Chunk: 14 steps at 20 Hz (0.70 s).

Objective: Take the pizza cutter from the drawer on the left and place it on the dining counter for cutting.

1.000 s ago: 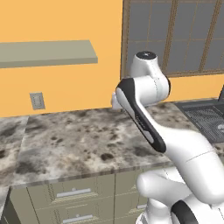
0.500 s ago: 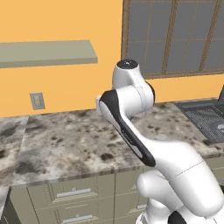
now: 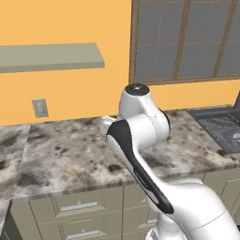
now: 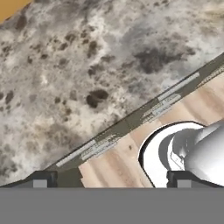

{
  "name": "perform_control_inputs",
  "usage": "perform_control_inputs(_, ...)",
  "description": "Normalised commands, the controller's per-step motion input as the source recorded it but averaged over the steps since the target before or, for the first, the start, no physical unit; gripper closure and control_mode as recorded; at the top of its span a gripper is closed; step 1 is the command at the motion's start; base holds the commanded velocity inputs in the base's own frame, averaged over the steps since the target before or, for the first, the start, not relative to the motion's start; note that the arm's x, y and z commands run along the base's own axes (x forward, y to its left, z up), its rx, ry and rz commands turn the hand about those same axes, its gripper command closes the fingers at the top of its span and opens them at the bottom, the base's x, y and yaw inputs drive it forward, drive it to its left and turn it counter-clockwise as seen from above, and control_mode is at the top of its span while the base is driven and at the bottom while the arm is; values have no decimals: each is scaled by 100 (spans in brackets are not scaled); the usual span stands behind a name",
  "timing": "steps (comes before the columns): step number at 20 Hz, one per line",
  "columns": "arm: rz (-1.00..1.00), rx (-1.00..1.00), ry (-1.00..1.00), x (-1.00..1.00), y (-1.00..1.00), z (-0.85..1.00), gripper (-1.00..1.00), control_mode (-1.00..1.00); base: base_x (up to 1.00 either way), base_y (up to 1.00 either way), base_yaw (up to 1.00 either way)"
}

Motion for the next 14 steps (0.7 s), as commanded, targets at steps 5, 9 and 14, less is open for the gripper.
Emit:
perform_control_inputs(5, -29, 12, -14, -96, 24, -36, -100, -100, 0, 0, 0)
perform_control_inputs(9, -28, 4, -31, -65, 47, -15, -100, -100, 0, 0, 0)
perform_control_inputs(14, -28, 6, -26, -28, 41, -12, -100, -100, 0, 0, 0)
